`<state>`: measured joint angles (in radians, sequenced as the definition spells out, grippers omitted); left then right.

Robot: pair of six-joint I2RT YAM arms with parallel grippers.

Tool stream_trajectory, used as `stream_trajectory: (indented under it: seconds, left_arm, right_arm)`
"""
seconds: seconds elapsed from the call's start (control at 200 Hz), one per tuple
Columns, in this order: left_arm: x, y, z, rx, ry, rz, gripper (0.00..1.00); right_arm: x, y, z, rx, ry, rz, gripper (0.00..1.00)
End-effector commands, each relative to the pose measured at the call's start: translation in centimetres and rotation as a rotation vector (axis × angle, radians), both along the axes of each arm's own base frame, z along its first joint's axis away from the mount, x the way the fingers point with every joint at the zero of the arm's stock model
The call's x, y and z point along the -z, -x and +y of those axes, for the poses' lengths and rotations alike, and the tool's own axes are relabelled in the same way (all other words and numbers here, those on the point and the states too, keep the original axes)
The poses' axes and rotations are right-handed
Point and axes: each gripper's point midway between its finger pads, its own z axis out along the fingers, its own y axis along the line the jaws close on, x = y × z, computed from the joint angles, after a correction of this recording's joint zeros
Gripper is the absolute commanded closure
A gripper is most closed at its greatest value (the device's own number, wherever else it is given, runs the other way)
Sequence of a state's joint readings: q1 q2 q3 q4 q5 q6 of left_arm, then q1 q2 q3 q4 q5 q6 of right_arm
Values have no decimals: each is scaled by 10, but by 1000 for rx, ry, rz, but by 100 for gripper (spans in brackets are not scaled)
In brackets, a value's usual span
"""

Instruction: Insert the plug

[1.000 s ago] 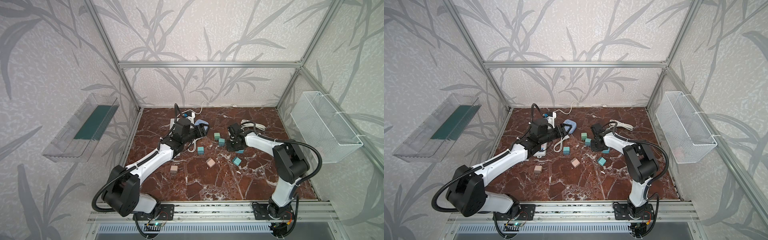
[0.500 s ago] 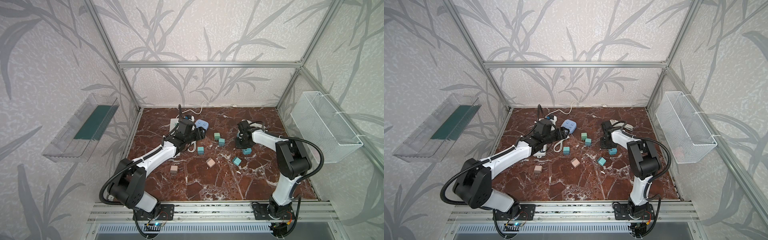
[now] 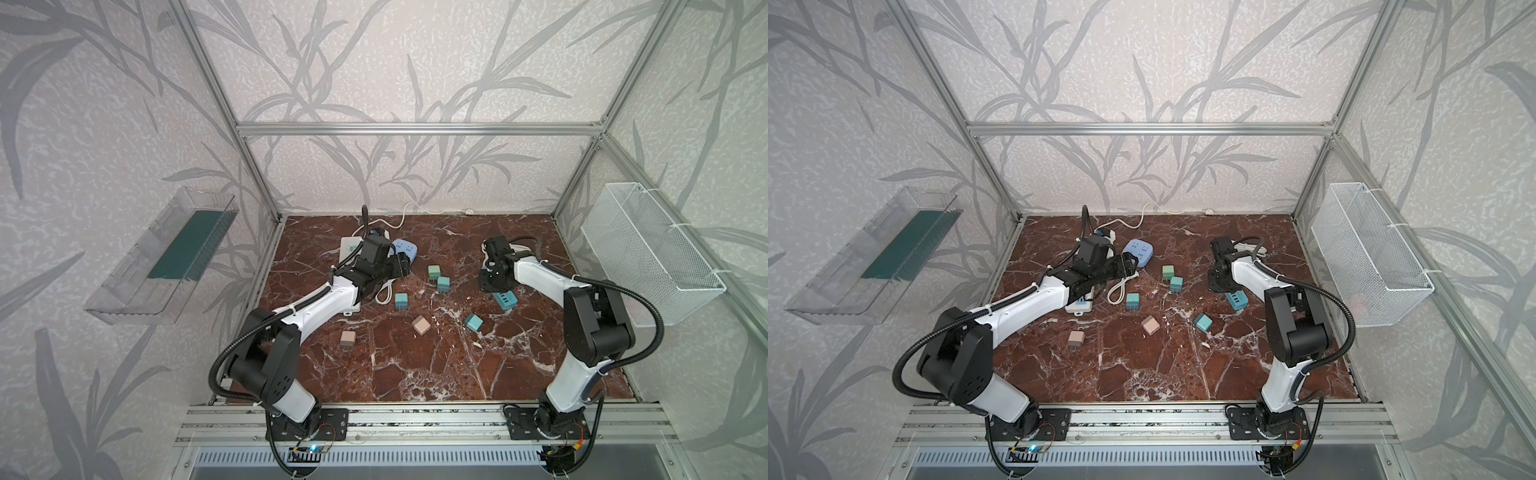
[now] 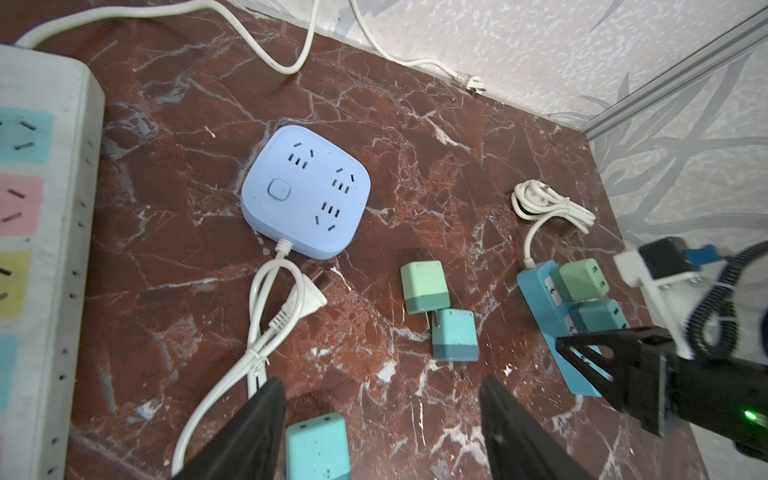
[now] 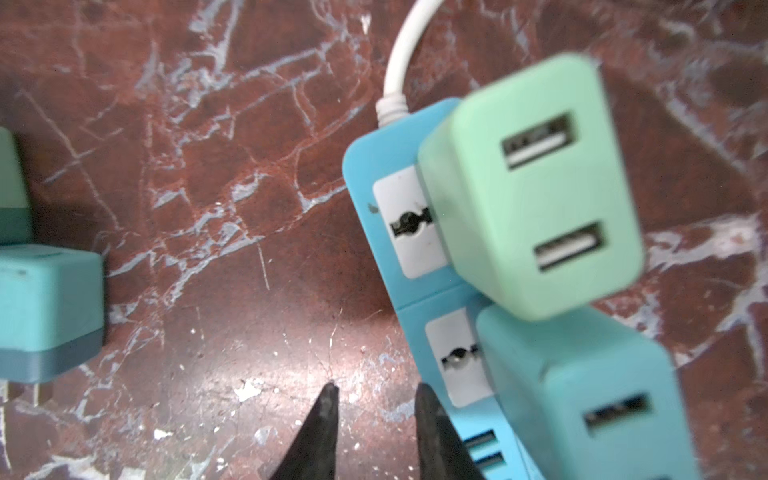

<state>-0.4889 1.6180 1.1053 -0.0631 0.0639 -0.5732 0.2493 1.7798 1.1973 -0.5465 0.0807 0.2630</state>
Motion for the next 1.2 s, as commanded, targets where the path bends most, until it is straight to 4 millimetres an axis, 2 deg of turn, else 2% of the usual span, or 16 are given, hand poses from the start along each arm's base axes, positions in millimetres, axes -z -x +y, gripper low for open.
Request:
stream_trajectory:
  seconds: [0.0,0.075,0.105,0.17,0.325,0.435,0.635,0.735,0.85,0.96,1.195]
  left_arm:
    - [17,-18,10,-25,-97,34,22]
    - [29,-33,8,-29,-105,74,20]
    - [33,-40,6,-25,-102,84,20]
    - [43,-56,6,-27,-127,106,19]
    - [67,-89,13,-22,-287,145,15]
    - [75,-117,15,-34,-307,135,13]
    - [87,-158,-2,29,-223,122,10]
    - [94,-172,-10,67,-190,133,9]
    - [95,-179,-24,116,-143,123,9]
    - [95,-178,-41,176,-64,126,9]
    - [93,-147,-80,329,32,155,12]
  right_arm:
    - [-23,1,12,-44,-57,-36,55]
    - [-26,4,22,-71,-71,-39,49]
    - [-39,6,28,-87,-86,-70,47]
    - [-45,7,35,-110,-94,-86,42]
    - [-57,12,45,-133,-154,-113,26]
    - [-62,13,46,-136,-175,-149,18]
    - [-64,10,53,-148,-215,-165,13]
    - [-64,10,55,-156,-222,-155,12]
    - [-64,11,55,-159,-220,-151,12]
    - [-66,10,54,-157,-215,-155,12]
    - [-71,11,49,-145,-188,-163,12]
